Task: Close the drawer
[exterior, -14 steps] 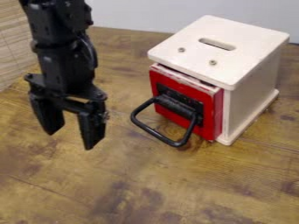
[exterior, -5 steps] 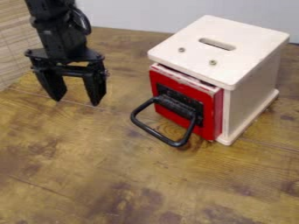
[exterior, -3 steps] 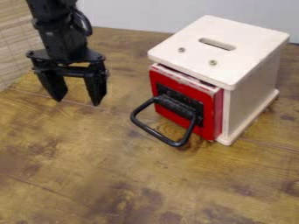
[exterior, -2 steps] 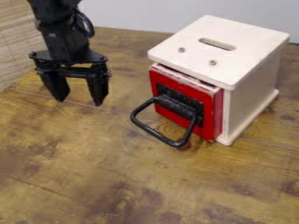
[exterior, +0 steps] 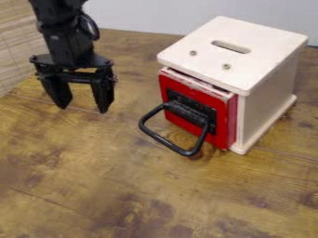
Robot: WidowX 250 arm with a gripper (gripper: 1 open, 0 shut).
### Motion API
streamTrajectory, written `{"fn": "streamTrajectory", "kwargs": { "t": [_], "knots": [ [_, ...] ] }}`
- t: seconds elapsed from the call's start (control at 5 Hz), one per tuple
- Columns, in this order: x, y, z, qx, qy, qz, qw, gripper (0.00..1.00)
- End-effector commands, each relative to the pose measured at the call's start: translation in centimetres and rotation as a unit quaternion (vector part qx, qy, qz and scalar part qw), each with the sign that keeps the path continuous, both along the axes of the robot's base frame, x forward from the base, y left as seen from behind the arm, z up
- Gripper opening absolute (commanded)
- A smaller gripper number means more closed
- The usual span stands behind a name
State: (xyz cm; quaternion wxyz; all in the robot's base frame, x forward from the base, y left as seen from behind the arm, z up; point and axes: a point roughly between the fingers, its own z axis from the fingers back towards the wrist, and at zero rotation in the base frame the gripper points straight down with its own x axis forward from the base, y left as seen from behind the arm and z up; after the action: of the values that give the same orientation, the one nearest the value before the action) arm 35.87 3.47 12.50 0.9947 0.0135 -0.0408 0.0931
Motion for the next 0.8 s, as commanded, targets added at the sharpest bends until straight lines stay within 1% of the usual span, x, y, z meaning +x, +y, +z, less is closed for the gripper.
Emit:
{"fn": "streamTrajectory", "kwargs": {
  "t": [0.0,0.2,0.4,0.6],
  "knots": [
    [0.6,0.0,2.2,0.008,-0.032,-0.002,0.9995,1.00],
    [0.9,-0.3,2.2,0.006,-0.033,-0.006,0.9994,1.00],
    [1.1,-0.7,2.1,0.008,-0.032,-0.010,0.9994,1.00],
    [1.0,-1.2,1.7,0.009,-0.027,-0.014,0.9995,1.00]
  ]
}}
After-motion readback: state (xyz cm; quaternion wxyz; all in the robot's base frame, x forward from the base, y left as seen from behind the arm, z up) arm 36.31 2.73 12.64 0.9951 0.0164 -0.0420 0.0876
